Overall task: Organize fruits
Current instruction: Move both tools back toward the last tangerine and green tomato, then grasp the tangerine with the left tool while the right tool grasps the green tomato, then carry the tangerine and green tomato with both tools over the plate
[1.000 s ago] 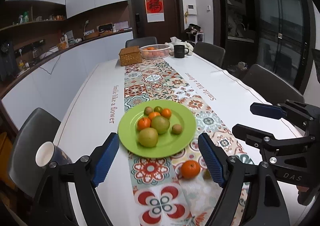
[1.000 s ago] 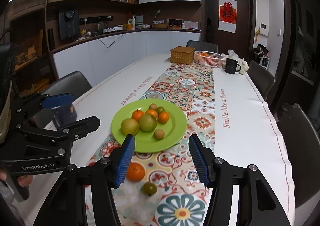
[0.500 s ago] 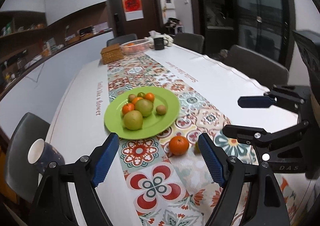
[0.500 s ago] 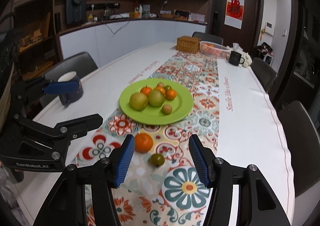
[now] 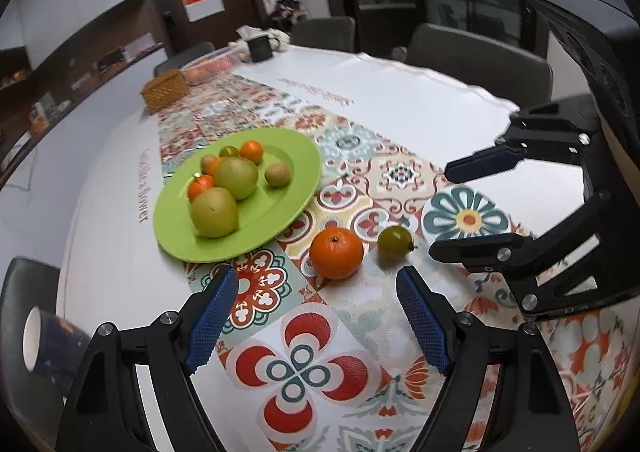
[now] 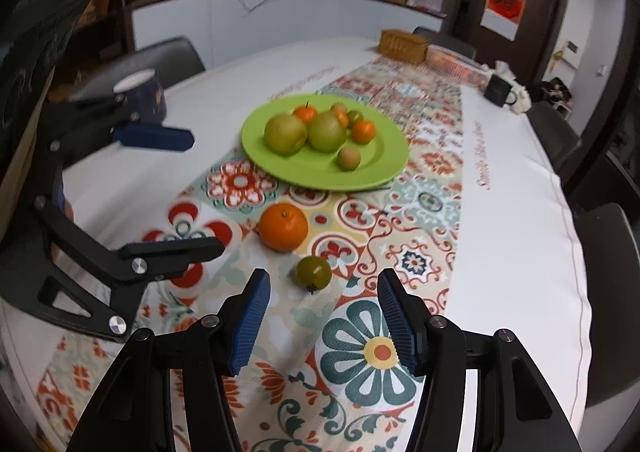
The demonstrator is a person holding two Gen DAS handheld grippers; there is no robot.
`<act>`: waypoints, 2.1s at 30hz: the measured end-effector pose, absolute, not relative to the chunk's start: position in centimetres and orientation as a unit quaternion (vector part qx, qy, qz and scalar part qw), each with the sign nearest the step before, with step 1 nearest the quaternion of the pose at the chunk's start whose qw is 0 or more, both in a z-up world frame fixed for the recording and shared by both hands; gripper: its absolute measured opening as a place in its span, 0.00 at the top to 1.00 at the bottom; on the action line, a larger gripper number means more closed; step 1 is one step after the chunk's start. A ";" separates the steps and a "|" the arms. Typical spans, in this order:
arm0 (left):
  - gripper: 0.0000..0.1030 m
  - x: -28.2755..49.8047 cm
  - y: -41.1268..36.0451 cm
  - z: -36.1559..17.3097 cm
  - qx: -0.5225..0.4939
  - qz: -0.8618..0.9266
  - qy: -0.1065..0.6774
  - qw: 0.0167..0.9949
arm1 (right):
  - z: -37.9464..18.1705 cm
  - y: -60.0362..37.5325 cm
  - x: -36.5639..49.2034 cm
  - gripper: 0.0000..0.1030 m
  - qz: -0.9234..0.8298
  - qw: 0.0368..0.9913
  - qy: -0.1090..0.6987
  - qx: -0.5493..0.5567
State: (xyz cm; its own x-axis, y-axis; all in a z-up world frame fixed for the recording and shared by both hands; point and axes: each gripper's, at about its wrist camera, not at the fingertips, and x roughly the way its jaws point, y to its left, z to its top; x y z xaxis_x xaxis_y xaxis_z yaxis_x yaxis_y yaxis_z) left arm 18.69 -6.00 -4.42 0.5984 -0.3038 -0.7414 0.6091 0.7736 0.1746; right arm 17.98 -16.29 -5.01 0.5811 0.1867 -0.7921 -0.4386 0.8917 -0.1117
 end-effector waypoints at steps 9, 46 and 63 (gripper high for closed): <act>0.22 21.5 -7.2 -6.4 0.228 -0.301 0.387 0.841 | -7.4 -15.6 20.5 0.45 0.212 0.847 0.454 -0.177; 0.59 22.4 -6.5 -8.2 0.076 -0.214 0.455 0.861 | -8.9 -18.2 21.9 0.71 0.195 0.866 0.456 -0.062; 0.59 19.6 -4.1 -1.5 0.048 -0.154 0.397 0.904 | -3.2 -17.5 19.4 0.71 0.192 0.902 0.386 -0.043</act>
